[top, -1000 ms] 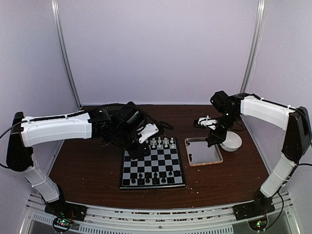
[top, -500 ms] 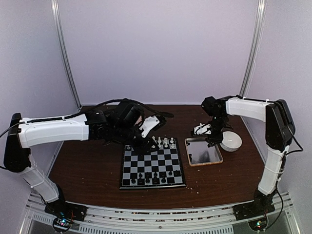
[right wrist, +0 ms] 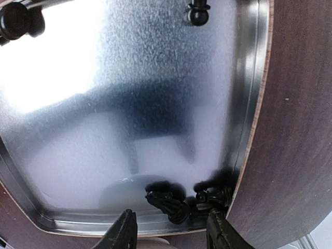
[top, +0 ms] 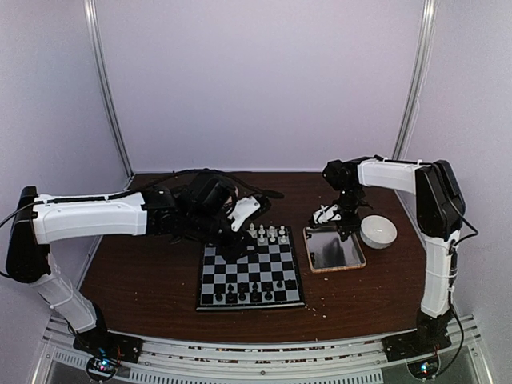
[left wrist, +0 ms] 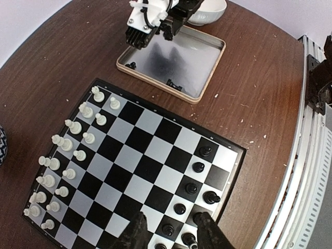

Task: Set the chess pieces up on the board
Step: Pick up the knight from the storage box.

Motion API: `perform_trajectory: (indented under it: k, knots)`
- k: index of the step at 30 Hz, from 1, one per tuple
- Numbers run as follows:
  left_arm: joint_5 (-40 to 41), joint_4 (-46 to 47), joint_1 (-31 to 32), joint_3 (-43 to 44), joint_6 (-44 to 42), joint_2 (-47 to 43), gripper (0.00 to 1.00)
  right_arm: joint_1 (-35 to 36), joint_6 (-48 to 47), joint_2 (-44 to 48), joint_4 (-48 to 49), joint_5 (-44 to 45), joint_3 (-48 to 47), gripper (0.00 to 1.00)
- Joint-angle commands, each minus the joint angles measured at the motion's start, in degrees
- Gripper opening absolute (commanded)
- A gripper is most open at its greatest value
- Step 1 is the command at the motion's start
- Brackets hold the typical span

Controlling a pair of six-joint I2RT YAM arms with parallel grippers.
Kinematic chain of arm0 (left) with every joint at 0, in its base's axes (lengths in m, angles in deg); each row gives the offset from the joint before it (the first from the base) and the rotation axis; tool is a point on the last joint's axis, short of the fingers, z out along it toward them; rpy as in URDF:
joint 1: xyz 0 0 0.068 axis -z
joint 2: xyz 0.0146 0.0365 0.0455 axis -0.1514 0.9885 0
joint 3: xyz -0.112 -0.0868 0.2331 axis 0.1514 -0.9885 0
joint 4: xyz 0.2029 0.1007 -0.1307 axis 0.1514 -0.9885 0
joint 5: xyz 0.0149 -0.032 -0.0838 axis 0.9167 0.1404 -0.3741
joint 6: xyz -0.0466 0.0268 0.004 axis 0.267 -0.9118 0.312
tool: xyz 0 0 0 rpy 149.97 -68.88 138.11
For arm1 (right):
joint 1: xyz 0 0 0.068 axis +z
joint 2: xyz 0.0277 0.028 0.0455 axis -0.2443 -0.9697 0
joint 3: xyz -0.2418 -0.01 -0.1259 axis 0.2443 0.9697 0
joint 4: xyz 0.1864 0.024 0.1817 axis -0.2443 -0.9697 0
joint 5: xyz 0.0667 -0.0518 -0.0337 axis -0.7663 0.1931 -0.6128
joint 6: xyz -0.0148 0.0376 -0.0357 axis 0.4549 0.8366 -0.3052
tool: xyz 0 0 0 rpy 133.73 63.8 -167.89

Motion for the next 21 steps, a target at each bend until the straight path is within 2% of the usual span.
perform_trajectory:
  k: [1,14,21]
  knots:
    - [-0.8,2.6,-0.5,-0.2,0.4,-0.9,0.33,-0.7,-0.9,-3.4,-7.2,0.5,-4.4,0.46]
    - [-1.2,2.7,-1.1,-0.5,0.2,-0.4,0.33,-0.8,0.3,-10.4,-16.8,3.3,-13.1,0.45]
    - [-1.4,2.5,-1.3,-0.1,-0.1,-0.2,0.33,-0.5,2.5,-11.4,-18.6,5.5,-13.2,0.45]
